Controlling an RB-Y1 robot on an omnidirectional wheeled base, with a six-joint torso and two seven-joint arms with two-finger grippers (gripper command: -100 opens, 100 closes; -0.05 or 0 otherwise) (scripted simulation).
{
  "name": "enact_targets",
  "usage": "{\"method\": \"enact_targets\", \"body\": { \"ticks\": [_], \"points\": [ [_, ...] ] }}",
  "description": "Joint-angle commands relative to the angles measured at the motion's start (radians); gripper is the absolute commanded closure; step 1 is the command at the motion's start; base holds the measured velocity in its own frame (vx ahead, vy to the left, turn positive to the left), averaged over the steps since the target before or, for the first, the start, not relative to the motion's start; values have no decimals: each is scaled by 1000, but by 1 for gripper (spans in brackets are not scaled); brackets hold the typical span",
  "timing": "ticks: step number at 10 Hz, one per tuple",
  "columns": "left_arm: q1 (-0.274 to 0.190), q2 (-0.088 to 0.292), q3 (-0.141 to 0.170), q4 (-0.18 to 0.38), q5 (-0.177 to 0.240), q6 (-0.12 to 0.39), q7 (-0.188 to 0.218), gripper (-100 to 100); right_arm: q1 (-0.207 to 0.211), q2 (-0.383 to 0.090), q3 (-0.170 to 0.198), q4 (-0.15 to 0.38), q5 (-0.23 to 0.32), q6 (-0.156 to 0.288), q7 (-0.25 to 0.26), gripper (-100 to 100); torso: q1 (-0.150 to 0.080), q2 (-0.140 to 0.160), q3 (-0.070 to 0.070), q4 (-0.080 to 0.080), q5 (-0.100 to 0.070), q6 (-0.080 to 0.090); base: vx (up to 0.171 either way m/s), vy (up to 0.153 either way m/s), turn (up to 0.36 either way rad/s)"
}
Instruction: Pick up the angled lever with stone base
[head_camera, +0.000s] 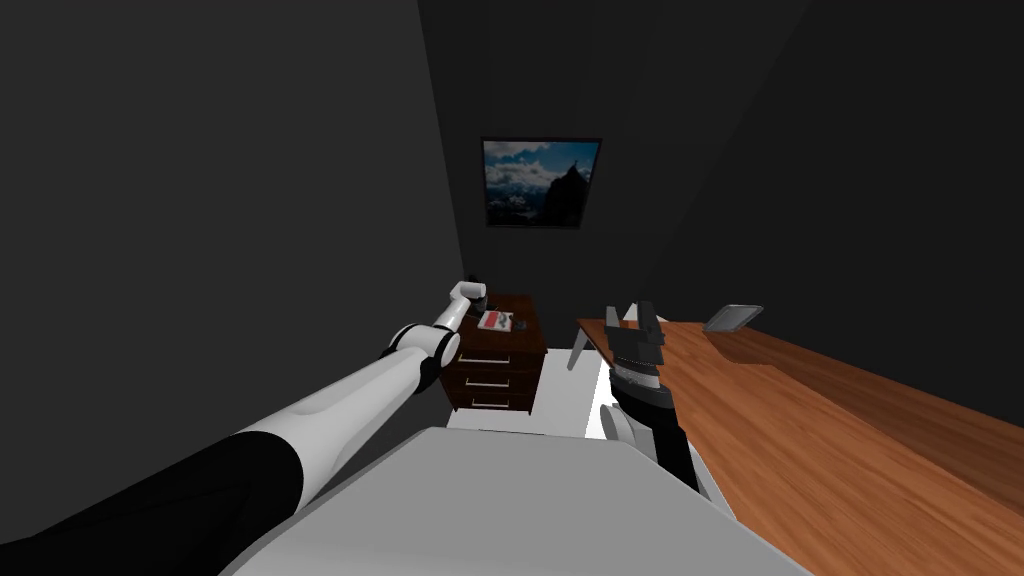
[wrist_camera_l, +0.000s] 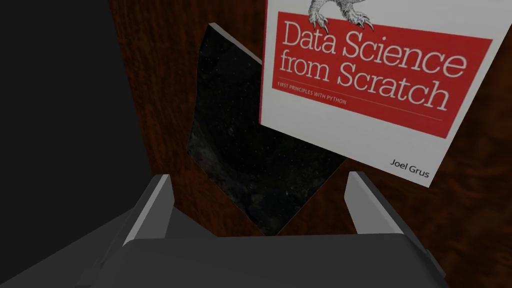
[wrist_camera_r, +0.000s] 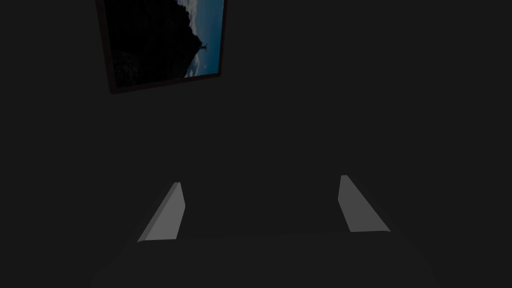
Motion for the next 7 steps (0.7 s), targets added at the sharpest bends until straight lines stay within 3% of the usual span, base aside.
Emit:
{"method": "enact_targets", "body": {
  "ticks": [1, 2, 4, 5, 6, 7],
  "points": [
    [-17, 0, 4, 44, -1, 50, -3, -100, 0, 0, 0, 0, 0, 0, 0, 0, 0, 0, 0, 0, 0, 0, 53, -58, 16],
    [-48, -1, 11, 79, -6, 78, -6, -100, 0, 0, 0, 0, 0, 0, 0, 0, 0, 0, 0, 0, 0, 0, 70, -73, 17],
    [-48, -1, 11, 98, -6, 114, -6, -100, 0, 0, 0, 0, 0, 0, 0, 0, 0, 0, 0, 0, 0, 0, 39, -42, 7],
    [-77, -2, 18, 149, -10, 149, -9, -100, 0, 0, 0, 0, 0, 0, 0, 0, 2, 2, 1, 0, 1, 0, 29, -46, 10],
    [-77, -2, 18, 149, -10, 169, -9, -100, 0, 0, 0, 0, 0, 0, 0, 0, 1, 2, 1, 0, 0, 0, 41, -60, 10],
    [-103, -4, 24, 196, -14, 193, -13, -100, 0, 0, 0, 0, 0, 0, 0, 0, 1, 2, 1, 0, 0, 0, 68, -90, 2]
  ]
}}
